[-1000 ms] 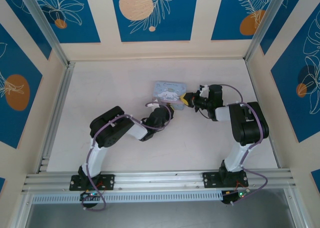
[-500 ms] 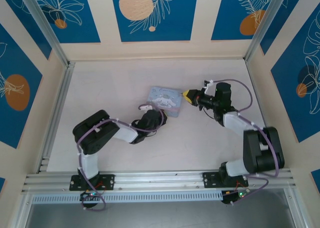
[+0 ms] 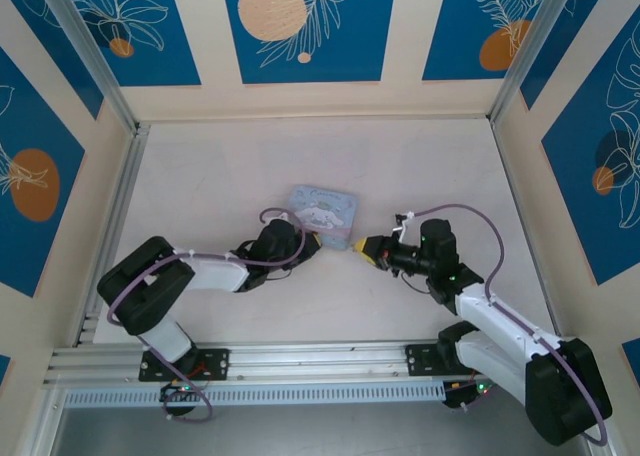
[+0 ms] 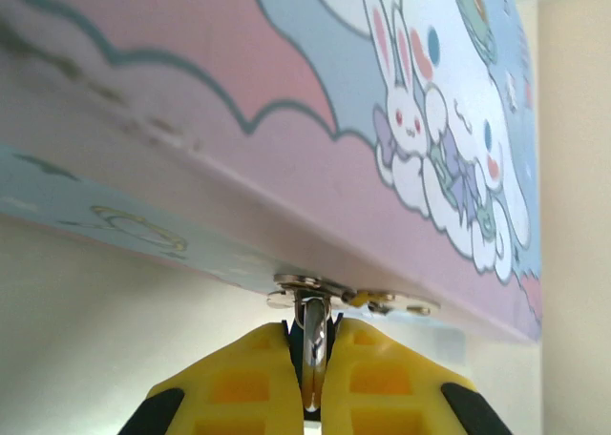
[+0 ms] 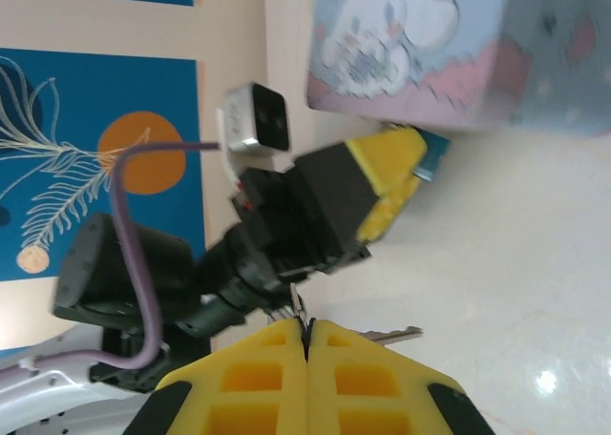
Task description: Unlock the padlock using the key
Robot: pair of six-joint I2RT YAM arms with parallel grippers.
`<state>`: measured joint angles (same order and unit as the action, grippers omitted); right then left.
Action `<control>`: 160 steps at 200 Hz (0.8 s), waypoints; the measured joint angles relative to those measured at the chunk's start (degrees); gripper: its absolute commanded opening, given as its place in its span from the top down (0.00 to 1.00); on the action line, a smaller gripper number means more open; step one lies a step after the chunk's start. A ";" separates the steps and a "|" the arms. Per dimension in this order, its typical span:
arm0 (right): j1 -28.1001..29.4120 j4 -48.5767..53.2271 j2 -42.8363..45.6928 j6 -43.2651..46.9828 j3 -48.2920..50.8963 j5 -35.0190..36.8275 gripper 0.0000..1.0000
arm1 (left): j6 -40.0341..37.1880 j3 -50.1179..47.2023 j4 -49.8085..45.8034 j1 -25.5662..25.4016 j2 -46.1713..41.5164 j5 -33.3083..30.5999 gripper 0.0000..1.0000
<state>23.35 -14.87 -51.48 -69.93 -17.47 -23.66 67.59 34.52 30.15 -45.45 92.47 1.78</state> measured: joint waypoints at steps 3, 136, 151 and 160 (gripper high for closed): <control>0.52 -0.04 0.04 -0.22 0.37 0.46 1.00 | 0.02 0.00 -0.02 0.04 -0.17 0.42 1.00; 8.41 -7.41 -4.33 -8.15 5.64 12.85 1.00 | 8.94 -3.48 6.08 0.17 -1.77 7.10 1.00; 8.41 -8.44 -5.01 -8.83 5.64 13.62 1.00 | 11.06 -3.50 7.93 0.20 -1.75 6.67 1.00; 8.41 -8.74 -5.29 -9.16 5.62 14.01 1.00 | 12.22 -3.52 8.81 0.20 -1.75 6.16 1.00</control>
<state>31.77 -23.62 -56.77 -79.09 -11.86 -9.65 79.81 31.00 38.96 -45.25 90.72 7.94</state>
